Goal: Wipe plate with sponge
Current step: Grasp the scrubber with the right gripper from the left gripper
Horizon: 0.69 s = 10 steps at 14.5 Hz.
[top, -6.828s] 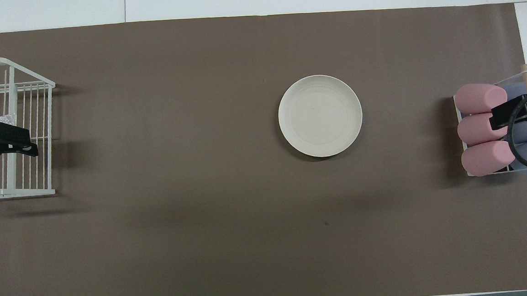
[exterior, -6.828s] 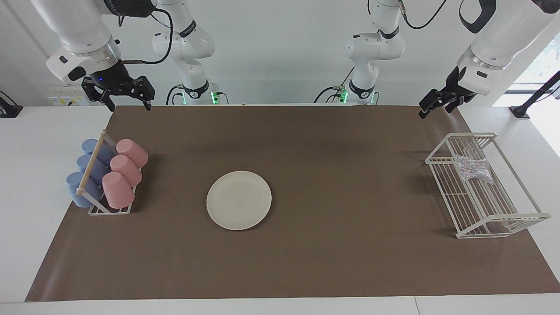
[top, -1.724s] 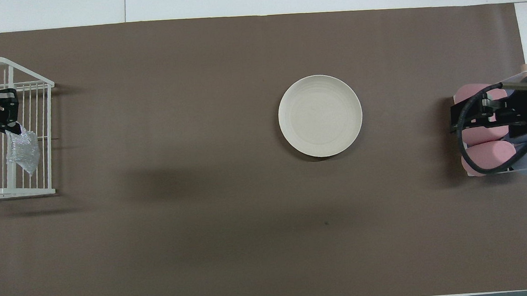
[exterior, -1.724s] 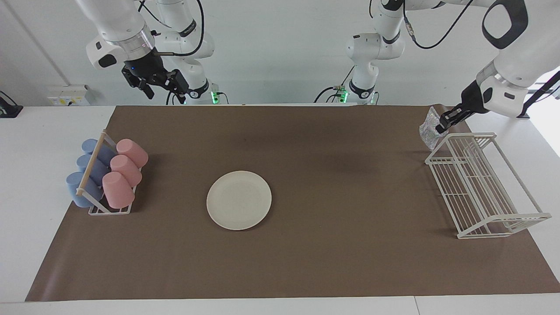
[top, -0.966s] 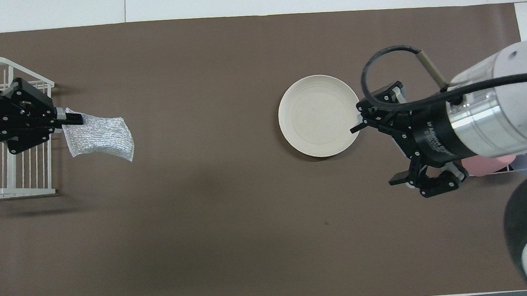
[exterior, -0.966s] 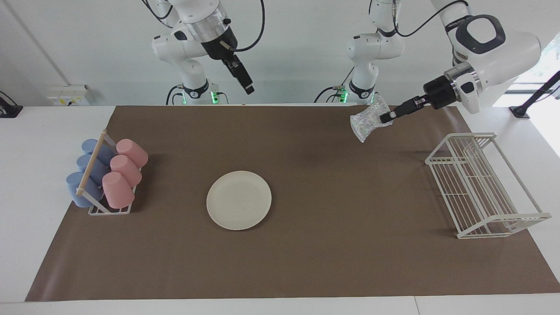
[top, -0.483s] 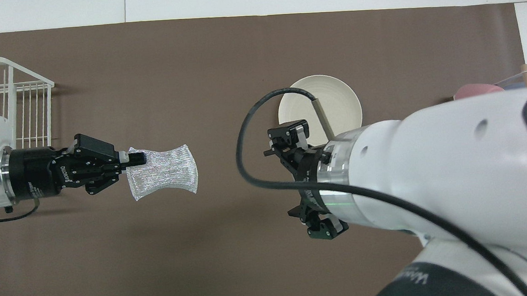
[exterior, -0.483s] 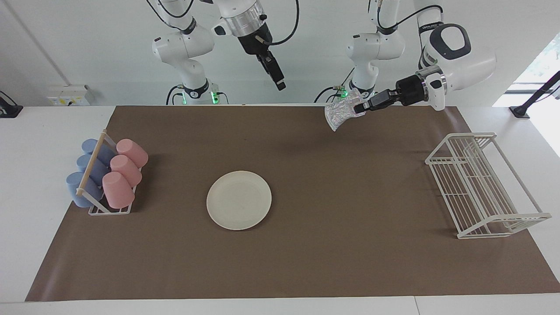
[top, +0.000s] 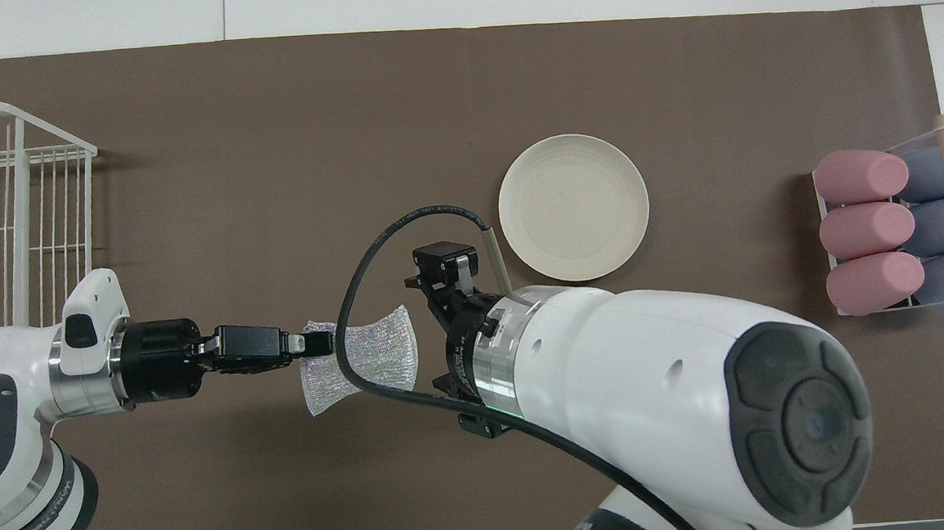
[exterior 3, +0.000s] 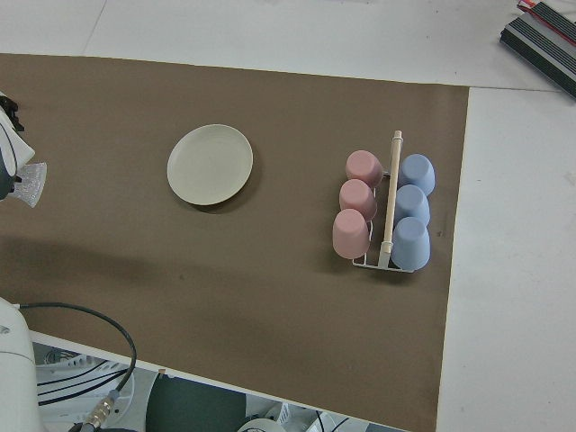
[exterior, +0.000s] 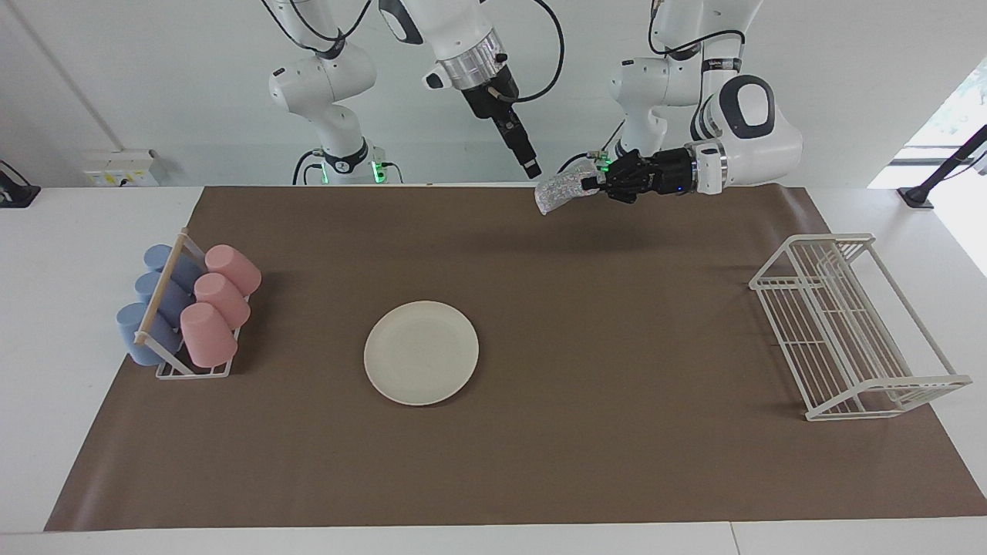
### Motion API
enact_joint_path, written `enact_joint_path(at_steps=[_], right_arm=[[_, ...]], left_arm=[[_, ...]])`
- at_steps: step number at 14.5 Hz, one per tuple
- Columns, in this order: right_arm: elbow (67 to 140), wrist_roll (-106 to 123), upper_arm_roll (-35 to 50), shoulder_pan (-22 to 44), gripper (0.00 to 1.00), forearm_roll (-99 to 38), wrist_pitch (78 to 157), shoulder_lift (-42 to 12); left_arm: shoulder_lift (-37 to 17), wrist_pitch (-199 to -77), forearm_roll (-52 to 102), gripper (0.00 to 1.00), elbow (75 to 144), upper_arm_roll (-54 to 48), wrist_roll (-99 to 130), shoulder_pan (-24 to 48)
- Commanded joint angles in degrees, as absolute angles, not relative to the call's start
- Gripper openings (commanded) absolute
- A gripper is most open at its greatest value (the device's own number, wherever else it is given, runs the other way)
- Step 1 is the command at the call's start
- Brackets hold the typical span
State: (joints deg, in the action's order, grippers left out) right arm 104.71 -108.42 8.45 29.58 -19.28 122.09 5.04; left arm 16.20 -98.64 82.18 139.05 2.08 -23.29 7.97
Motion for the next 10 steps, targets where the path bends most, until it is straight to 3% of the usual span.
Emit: enact_joint_path(at_steps=[1,3,10], right_arm=[[106.8,-109.6,8.3,31.2,1.0,-20.1,126.2,2.0],[106.8,-111.7,8.3,34.0,1.0,-20.3,129.4,-0.7],[106.8,-116.2,8.3,36.2,1.0,-20.4,129.9,-0.7]], left_arm=[[18.6,-98.7,83.3,0.0,141.4,2.9,-24.3,9.0],[18.6,-99.3,83.5,0.0,141.4,2.8,-24.3,9.1],[18.8,-99.5,83.8,0.0,141.9,2.8,-24.2,9.1]])
